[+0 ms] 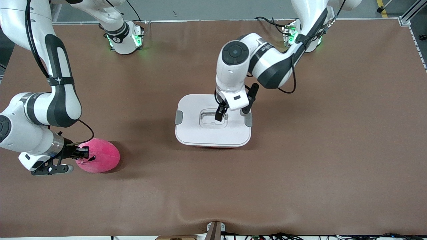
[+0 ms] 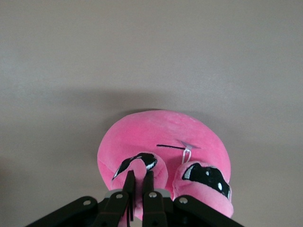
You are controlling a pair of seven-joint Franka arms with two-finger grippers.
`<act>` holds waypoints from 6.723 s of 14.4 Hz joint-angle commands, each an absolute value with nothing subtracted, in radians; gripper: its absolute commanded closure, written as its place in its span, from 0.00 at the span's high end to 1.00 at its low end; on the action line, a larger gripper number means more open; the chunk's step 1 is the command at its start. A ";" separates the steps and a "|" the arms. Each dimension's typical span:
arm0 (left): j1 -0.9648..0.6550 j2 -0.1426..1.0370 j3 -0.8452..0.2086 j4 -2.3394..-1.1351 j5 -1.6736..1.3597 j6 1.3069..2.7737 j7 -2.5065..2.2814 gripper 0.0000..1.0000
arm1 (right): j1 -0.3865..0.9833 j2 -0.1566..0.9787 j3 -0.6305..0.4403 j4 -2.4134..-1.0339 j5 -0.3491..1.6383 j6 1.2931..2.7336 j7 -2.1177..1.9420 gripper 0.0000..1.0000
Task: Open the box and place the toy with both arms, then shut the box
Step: 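Grasp the lid handle with the left gripper while the right gripper grips the toy, then hold the lid handle with the left gripper and lift the pink toy, then lift the lid off with the left gripper while the right gripper carries the toy, then lower the pink toy into the pink box and open the right gripper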
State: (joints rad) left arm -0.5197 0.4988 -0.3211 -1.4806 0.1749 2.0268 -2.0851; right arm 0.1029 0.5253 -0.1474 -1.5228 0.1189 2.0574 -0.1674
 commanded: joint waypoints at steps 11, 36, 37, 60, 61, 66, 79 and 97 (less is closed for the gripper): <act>-0.591 0.583 -0.310 -1.457 0.339 2.170 -2.520 0.76 | 0.150 0.466 -0.141 -1.321 0.130 1.695 -0.219 0.00; -0.606 0.620 -0.314 -1.463 0.350 2.175 -2.534 0.00 | 0.215 0.390 -0.143 -1.322 0.135 1.628 -0.508 0.00; -0.606 0.620 -0.314 -1.465 0.350 2.175 -2.534 0.00 | 0.216 0.390 -0.143 -1.322 0.135 1.628 -0.524 0.00; -0.604 0.537 -0.347 -1.456 0.345 2.057 -2.533 0.00 | 0.281 0.380 -0.143 -1.296 0.091 1.626 -0.984 0.00; -0.601 0.525 -0.345 -1.456 0.344 2.057 -2.525 0.00 | 0.285 0.380 -0.143 -1.283 0.078 1.625 -1.027 0.00; -0.503 0.424 -0.344 -1.456 0.241 1.982 -2.253 0.00 | 0.360 0.348 -0.143 -1.272 0.028 1.626 -1.204 0.00; -0.144 0.342 -0.345 -1.451 0.117 1.721 -1.301 0.00 | 0.690 0.334 -0.140 -1.246 -0.069 1.637 -1.287 0.00; 0.021 0.339 -0.334 -1.454 0.112 1.623 -0.894 0.00 | 0.839 0.333 -0.137 -1.321 -0.153 1.589 -1.351 0.00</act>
State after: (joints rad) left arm 0.0141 0.3592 -0.3336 -1.4522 0.1316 1.6531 -0.9178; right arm 0.8284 0.3498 -0.1327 -1.3118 -0.1332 1.5997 -1.3324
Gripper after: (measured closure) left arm 0.930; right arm 0.925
